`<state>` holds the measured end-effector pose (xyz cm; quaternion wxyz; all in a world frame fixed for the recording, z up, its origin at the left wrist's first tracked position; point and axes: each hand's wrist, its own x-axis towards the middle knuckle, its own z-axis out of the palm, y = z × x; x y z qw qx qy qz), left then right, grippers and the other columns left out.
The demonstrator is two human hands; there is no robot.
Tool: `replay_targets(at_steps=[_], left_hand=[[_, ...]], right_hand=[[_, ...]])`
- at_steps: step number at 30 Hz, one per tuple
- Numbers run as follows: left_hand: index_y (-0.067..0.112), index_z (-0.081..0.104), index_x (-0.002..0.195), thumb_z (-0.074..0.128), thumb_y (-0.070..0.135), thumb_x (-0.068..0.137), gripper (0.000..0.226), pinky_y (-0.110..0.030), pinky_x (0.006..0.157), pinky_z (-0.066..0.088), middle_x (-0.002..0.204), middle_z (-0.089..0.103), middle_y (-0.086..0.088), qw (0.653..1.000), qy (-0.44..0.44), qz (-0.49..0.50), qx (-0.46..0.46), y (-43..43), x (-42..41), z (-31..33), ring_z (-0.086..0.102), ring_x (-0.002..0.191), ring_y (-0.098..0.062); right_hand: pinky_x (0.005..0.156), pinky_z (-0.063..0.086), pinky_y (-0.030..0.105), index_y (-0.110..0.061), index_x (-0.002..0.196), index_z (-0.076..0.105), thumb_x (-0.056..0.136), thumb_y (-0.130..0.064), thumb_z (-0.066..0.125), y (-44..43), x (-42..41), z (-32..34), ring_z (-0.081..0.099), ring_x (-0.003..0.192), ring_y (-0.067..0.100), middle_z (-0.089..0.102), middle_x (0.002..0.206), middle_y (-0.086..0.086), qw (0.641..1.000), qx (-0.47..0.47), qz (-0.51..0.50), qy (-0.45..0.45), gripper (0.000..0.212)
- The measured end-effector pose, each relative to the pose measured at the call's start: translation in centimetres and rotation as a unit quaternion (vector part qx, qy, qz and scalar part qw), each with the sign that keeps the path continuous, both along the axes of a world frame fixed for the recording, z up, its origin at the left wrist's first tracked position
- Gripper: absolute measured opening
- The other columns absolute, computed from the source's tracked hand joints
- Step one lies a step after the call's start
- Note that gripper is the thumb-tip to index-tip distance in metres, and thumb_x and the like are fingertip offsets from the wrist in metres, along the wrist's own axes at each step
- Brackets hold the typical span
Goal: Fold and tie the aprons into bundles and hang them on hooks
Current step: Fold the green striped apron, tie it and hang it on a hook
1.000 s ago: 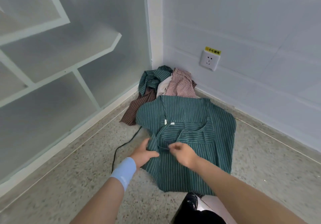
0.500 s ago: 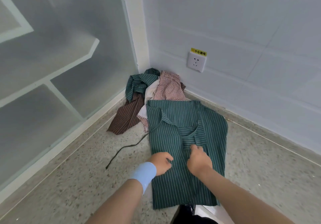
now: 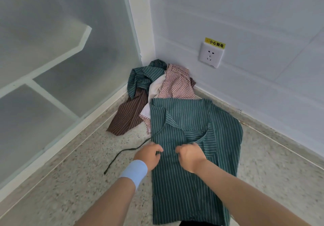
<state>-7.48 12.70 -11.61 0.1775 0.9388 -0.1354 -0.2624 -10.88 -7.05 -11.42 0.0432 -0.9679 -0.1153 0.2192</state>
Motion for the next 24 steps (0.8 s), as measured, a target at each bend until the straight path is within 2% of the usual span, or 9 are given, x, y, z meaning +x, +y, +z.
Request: replay_targets(at_steps=[3,7,9,11,13,16,19,21,24], left_hand=[[0.028,0.048,0.132,0.052,0.02,0.097,0.036,-0.038,0.079,0.054,0.134,0.043,0.005,0.994,-0.062,0.089,-0.002,-0.7,2.8,0.2,0.059,0.093,-0.018],[0.023,0.022,0.152,0.052,0.026,0.097,0.063,-0.036,0.083,0.05,0.146,0.042,-0.003,0.99,0.031,0.115,0.08,-1.3,4.9,-0.6,0.06,0.111,-0.024],[0.019,0.043,0.139,0.053,0.029,0.094,0.046,-0.032,0.075,0.05,0.119,0.062,-0.004,0.983,0.085,0.106,0.126,-1.3,5.9,-0.9,0.064,0.1,-0.023],[0.017,0.062,0.098,0.052,0.029,0.093,0.016,-0.028,0.061,0.045,0.085,0.062,-0.001,0.98,0.105,0.072,0.154,-1.2,6.4,-0.3,0.062,0.079,-0.021],[0.019,0.061,0.082,0.05,0.032,0.095,0.021,-0.027,0.056,0.042,0.074,0.06,0.001,0.986,0.068,0.056,0.142,-1.3,7.4,0.8,0.058,0.067,-0.019],[0.027,0.059,0.083,0.051,0.037,0.095,0.018,-0.032,0.061,0.046,0.073,0.061,0.003,0.999,0.012,0.051,0.015,-2.3,9.4,3.5,0.055,0.063,-0.014],[0.029,0.06,0.084,0.054,0.038,0.093,0.013,-0.033,0.064,0.047,0.073,0.058,0.008,0.999,-0.008,-0.008,-0.035,-4.3,11.8,6.1,0.055,0.067,-0.011],[0.031,0.059,0.084,0.053,0.038,0.093,0.013,-0.034,0.066,0.049,0.074,0.059,0.009,0.999,-0.02,-0.046,-0.006,-5.3,13.5,7.3,0.056,0.069,-0.012],[0.016,0.059,0.082,0.048,0.032,0.096,0.024,-0.034,0.062,0.05,0.074,0.058,0.0,0.982,0.02,-0.107,0.153,-5.4,16.7,7.5,0.056,0.063,-0.019]], right_hand=[[0.102,0.042,0.039,-0.018,0.138,0.051,0.091,-0.013,0.056,0.4,3.4,0.4,0.051,0.121,0.027,0.048,0.137,0.006,0.997,0.037,0.015,-0.064,0.048],[0.111,0.038,0.043,-0.023,0.159,0.01,0.086,-0.005,0.063,1.3,6.9,1.1,0.031,0.142,0.032,-0.006,0.167,0.006,0.995,0.013,0.082,-0.052,0.092],[0.111,0.038,0.045,-0.029,0.159,-0.006,0.084,-0.001,0.063,1.5,8.3,0.8,0.03,0.143,0.034,-0.015,0.166,0.004,0.996,-0.024,0.091,0.0,0.105],[0.112,0.037,0.047,-0.029,0.158,-0.01,0.085,-0.003,0.064,1.2,8.9,0.3,0.032,0.143,0.035,-0.008,0.167,0.006,0.995,-0.049,0.071,0.044,0.108],[0.111,0.038,0.048,-0.028,0.158,-0.008,0.088,-0.011,0.064,0.5,9.5,-0.4,0.037,0.14,0.034,0.007,0.166,0.009,0.997,-0.045,0.039,0.052,0.102],[0.101,0.045,0.046,-0.025,0.159,0.004,0.096,-0.035,0.056,-0.3,10.3,-0.6,0.051,0.125,0.032,0.035,0.153,0.01,0.999,-0.025,0.021,-0.006,0.083],[0.09,0.05,0.043,-0.023,0.143,0.044,0.101,-0.046,0.044,-0.8,11.8,0.0,0.059,0.109,0.029,0.051,0.13,0.007,0.997,0.04,-0.041,-0.048,0.048],[0.084,0.052,0.04,-0.02,0.122,0.06,0.105,-0.041,0.037,-1.6,13.2,0.4,0.059,0.098,0.025,0.053,0.116,0.005,0.987,0.092,-0.119,-0.054,0.035],[0.081,0.054,0.039,-0.016,0.111,0.061,0.105,-0.032,0.037,-4.2,15.1,1.2,0.057,0.092,0.021,0.052,0.112,0.005,0.962,0.142,-0.23,-0.043,0.03]])
